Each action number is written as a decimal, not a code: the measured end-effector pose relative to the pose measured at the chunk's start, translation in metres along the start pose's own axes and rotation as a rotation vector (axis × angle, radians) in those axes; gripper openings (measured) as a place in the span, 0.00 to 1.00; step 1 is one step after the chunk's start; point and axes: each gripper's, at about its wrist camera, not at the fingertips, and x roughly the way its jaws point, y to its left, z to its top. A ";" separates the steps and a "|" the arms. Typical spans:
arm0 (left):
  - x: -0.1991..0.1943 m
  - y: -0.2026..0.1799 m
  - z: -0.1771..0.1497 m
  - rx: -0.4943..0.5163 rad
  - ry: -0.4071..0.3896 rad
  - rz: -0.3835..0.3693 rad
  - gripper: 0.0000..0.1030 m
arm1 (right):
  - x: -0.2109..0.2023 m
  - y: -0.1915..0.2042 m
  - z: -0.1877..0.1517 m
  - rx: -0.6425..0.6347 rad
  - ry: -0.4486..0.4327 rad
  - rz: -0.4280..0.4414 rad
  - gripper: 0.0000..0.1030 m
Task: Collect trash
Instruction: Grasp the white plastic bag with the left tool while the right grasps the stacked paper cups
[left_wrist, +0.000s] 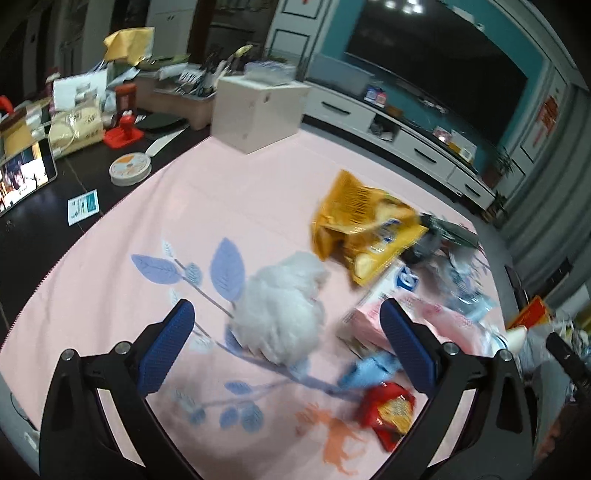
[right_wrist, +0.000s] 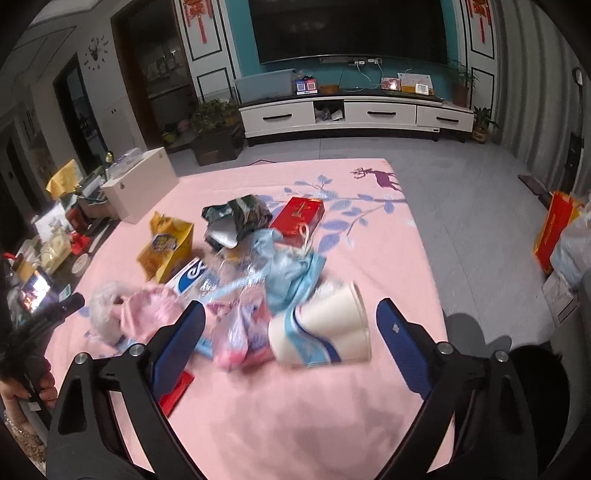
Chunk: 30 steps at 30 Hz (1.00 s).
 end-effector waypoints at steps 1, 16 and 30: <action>0.008 0.003 0.003 -0.006 0.013 0.011 0.95 | 0.009 -0.002 0.004 0.009 0.015 0.000 0.90; 0.069 0.009 -0.006 -0.077 0.129 0.018 0.56 | 0.075 -0.003 -0.021 -0.119 0.131 -0.135 0.97; 0.040 0.002 -0.013 -0.106 0.072 -0.011 0.36 | 0.089 -0.011 -0.028 -0.093 0.155 -0.173 0.93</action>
